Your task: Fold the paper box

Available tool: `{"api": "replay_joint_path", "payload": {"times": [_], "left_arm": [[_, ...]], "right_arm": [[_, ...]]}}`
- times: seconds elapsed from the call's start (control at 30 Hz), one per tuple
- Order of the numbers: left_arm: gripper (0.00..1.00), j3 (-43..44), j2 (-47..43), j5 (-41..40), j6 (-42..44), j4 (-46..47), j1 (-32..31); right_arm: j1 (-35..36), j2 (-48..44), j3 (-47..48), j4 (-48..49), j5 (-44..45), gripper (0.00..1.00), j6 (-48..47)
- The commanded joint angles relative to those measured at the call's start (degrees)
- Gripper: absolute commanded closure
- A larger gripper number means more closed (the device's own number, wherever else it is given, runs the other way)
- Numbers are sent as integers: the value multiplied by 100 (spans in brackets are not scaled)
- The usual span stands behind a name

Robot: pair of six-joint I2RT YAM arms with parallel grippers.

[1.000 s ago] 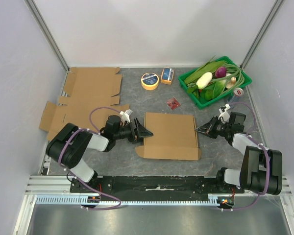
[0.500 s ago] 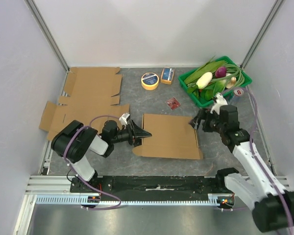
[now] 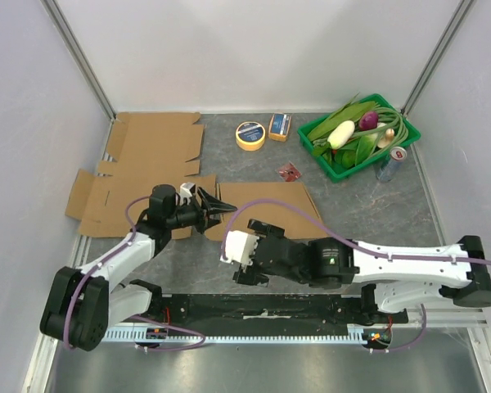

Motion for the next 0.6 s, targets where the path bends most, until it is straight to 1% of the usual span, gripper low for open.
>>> {"api": "replay_joint_path", "payload": {"times": [0.0,0.03,0.07,0.13,0.23,0.37,0.4,0.47,0.57], "left_arm": [[52,470,-193,617,103,-2027,371],[58,531,-167,792,77,-2081,397],[61,549,-140,890,51,-2117,406],[63,628,-123,1092,77,-2100,406],[63,629,-219,1215,69,-2249,407],[64,585,-377,1216,95,-2363,415],[64,559,-386,1242,86,-2363,415],[64,506,-378,1225,68,-2346,424],[64,453,-412,1233,-28,-2267,415]], "right_arm": [[382,221,331,-288,1640,2,-910],[435,292,296,-226,1842,2,-1016],[497,406,235,-173,2253,2,-1113],[506,485,130,151,2555,2,-1420],[515,556,-151,687,2679,2,-1798],[506,688,-231,899,2583,2,-1940],[515,697,-240,917,2478,2,-1931],[427,670,-293,917,1978,2,-1791],[217,670,-372,935,1651,2,-1615]]}}
